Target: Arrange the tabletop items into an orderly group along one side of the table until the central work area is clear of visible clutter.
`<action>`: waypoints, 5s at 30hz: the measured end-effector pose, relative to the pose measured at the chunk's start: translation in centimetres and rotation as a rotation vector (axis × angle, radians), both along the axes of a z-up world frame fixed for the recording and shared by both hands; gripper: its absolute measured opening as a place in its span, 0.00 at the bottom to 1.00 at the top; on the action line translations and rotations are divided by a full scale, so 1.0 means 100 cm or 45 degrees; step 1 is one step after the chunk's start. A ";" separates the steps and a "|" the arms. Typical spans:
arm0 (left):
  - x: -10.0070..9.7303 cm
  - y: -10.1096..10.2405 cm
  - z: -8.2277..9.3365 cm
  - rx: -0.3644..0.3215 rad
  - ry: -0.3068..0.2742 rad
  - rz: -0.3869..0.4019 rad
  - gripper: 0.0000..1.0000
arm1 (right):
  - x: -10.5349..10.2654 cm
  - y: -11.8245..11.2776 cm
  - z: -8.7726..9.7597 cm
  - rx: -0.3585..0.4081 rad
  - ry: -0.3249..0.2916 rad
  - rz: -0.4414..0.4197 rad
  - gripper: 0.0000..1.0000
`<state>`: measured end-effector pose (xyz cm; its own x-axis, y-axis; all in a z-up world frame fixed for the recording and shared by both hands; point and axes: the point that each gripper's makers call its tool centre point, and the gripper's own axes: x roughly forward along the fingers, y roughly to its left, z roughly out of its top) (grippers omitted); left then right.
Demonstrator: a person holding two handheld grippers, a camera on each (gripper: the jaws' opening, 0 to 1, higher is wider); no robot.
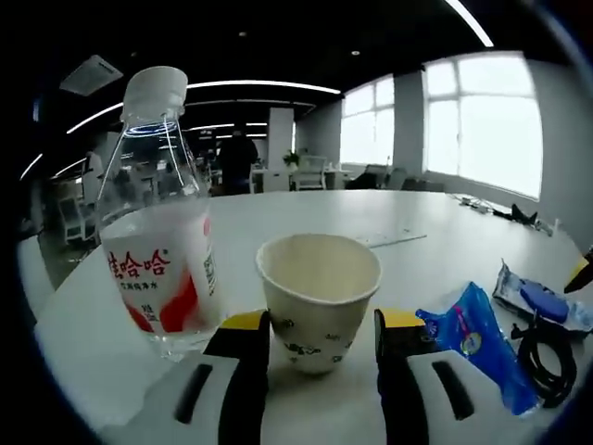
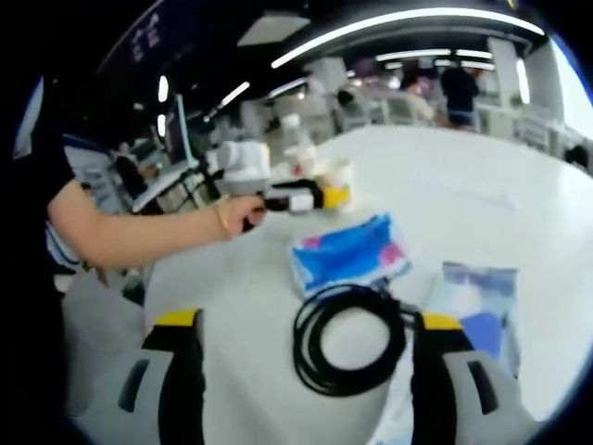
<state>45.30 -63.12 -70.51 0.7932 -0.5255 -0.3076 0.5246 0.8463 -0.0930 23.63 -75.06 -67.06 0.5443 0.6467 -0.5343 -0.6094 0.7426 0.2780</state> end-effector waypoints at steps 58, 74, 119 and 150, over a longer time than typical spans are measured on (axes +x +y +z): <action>-0.120 -0.017 0.014 -0.035 0.246 0.051 0.84 | 0.085 -0.030 -0.005 -0.002 -0.129 -0.137 0.71; -0.139 -0.018 -0.003 -0.042 0.321 0.223 0.58 | 0.126 -0.021 -0.024 -0.133 -0.316 -0.043 0.46; -0.145 -0.033 -0.004 -0.105 0.507 0.296 0.01 | 0.136 -0.022 -0.052 -0.156 -0.217 -0.034 0.00; -0.103 -0.070 0.040 -0.038 0.368 0.165 0.01 | 0.140 -0.075 -0.007 -0.153 -0.225 -0.206 0.00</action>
